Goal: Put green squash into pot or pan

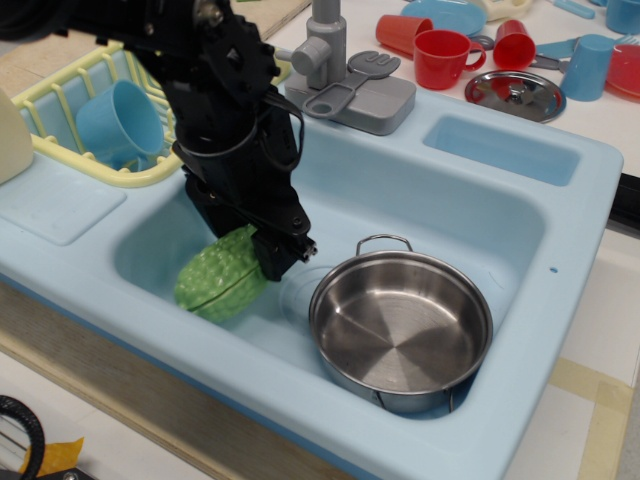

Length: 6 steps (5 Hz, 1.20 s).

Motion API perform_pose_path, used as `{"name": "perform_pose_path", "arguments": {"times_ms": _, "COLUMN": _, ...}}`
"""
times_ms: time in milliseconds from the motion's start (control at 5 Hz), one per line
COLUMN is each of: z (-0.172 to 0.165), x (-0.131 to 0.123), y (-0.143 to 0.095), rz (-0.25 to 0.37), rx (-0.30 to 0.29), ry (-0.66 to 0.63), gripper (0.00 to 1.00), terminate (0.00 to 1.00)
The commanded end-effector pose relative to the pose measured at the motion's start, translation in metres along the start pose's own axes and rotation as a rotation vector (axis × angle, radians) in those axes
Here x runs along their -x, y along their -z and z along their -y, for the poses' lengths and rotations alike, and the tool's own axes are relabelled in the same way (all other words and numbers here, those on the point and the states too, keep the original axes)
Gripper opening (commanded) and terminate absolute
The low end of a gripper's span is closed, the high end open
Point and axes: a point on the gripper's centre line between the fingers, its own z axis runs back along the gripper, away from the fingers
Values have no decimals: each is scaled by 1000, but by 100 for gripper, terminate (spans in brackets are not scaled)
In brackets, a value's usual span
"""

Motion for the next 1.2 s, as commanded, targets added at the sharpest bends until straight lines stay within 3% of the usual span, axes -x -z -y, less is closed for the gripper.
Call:
{"name": "perform_pose_path", "arguments": {"times_ms": 0, "z": 11, "x": -26, "y": -52, "rz": 103, "rx": -83, "ry": -6, "gripper": 0, "terminate": 0}}
{"name": "perform_pose_path", "arguments": {"times_ms": 400, "z": 45, "x": -46, "y": -51, "rz": 124, "rx": -43, "ry": -25, "gripper": 0, "terminate": 0}}
{"name": "perform_pose_path", "arguments": {"times_ms": 600, "z": 59, "x": -50, "y": -39, "rz": 106, "rx": 5, "ry": -20, "gripper": 100, "terminate": 0}}
{"name": "perform_pose_path", "arguments": {"times_ms": 1000, "z": 59, "x": -50, "y": -39, "rz": 106, "rx": 5, "ry": -20, "gripper": 100, "terminate": 0}}
